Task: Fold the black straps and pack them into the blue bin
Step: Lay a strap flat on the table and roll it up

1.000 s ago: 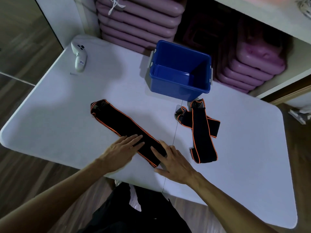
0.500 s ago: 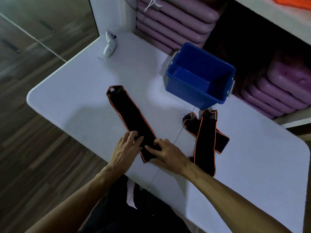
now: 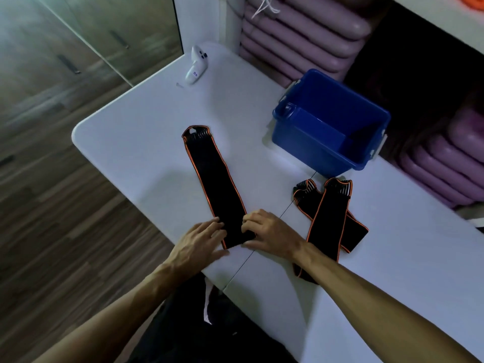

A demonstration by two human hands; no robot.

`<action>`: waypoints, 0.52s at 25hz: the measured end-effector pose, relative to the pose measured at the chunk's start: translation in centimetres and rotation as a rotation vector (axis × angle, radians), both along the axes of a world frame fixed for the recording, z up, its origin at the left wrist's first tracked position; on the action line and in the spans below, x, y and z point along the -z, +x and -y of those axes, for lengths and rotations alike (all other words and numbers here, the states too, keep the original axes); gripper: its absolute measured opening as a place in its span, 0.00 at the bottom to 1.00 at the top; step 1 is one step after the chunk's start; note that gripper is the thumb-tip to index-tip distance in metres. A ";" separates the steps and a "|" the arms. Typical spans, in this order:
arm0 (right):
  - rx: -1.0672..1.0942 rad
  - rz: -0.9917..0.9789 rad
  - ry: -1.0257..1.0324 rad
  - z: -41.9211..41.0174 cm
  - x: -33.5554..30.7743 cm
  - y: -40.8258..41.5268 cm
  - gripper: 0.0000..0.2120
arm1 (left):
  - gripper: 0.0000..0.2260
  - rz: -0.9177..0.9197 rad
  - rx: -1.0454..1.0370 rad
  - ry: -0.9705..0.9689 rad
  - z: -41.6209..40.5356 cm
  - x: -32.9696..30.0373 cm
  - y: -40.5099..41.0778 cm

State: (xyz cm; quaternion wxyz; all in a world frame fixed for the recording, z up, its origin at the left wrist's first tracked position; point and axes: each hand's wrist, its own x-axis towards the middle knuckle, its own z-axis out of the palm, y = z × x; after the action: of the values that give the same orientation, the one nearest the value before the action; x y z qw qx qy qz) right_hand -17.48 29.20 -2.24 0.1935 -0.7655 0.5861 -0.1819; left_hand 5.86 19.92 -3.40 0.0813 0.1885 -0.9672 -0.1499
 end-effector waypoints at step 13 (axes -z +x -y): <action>0.020 0.057 0.059 1.9 -0.4 0.1 0.12 | 0.17 -0.170 -0.362 0.447 -1.5 -1.6 -1.0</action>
State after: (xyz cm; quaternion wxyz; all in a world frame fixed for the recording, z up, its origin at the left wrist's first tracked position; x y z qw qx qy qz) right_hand -17.42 27.31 -1.88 0.2308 -0.7482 0.5929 -0.1883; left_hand 4.86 21.38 -1.83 0.1441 0.3580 -0.8505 -0.3574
